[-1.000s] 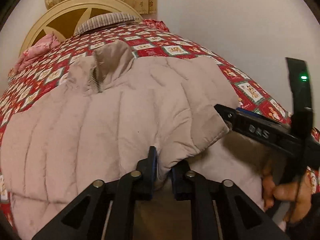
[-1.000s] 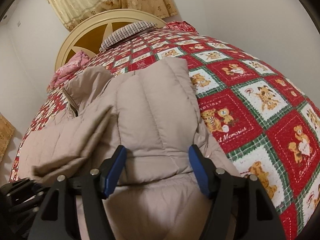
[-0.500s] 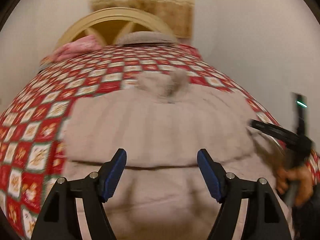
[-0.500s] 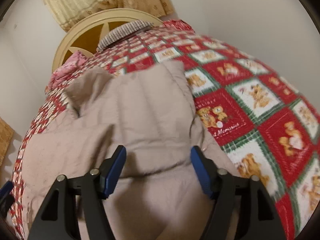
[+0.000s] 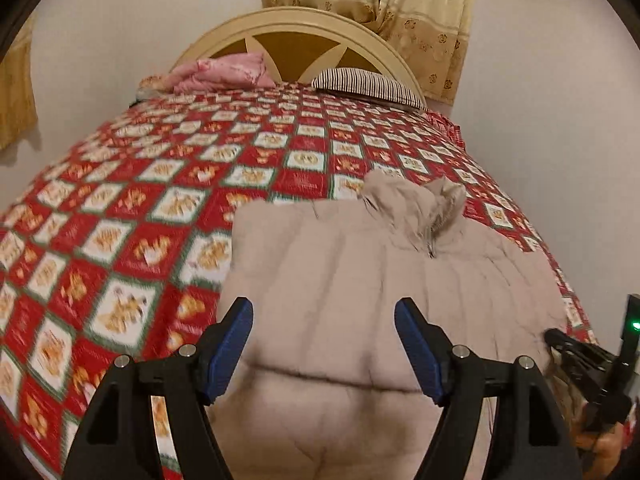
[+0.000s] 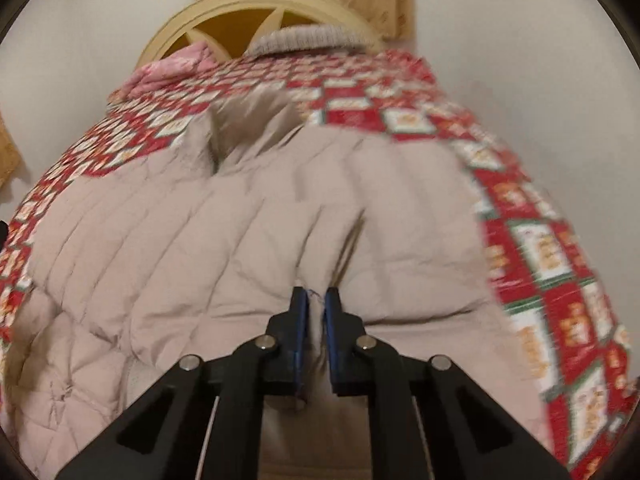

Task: Fold large clothes

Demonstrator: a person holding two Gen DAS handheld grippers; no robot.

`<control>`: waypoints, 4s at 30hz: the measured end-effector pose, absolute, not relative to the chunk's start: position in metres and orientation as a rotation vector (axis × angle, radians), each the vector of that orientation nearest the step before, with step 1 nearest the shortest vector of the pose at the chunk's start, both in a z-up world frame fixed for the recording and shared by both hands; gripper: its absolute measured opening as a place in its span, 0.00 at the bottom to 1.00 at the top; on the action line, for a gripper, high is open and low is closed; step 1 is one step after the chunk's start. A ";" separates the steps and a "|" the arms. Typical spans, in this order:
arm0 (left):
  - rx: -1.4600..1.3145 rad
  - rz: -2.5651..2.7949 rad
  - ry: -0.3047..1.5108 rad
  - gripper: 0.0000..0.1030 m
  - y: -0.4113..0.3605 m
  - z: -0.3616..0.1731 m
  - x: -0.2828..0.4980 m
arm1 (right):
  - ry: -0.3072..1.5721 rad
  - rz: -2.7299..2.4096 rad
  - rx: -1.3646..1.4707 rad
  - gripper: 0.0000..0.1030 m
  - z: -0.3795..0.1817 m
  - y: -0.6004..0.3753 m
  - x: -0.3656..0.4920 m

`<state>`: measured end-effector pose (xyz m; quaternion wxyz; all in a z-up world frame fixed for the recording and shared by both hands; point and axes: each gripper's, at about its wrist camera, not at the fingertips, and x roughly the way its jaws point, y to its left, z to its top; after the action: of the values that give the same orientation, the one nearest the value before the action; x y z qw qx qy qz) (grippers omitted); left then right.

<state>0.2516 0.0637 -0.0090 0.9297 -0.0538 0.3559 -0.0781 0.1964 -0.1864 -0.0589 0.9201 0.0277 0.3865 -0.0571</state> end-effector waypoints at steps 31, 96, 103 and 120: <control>-0.357 -0.035 0.554 0.74 0.110 -0.075 0.266 | 0.832 -0.181 0.072 0.87 0.007 -0.142 0.426; -0.509 -0.133 0.820 0.09 0.048 -0.126 0.406 | 0.739 -0.182 0.441 0.36 -0.082 -0.225 0.339; -0.513 -0.133 0.829 0.09 0.047 -0.125 0.410 | 0.404 -0.265 0.323 0.55 0.003 -0.195 0.299; -0.469 -0.055 0.553 0.10 0.095 -0.053 0.386 | 0.929 0.246 0.208 0.24 -0.099 -0.074 0.422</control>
<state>0.3861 0.0954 -0.0535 0.9346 -0.2292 0.2706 -0.0269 0.4224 -0.0737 -0.0988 0.8815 0.0997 0.4461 0.1181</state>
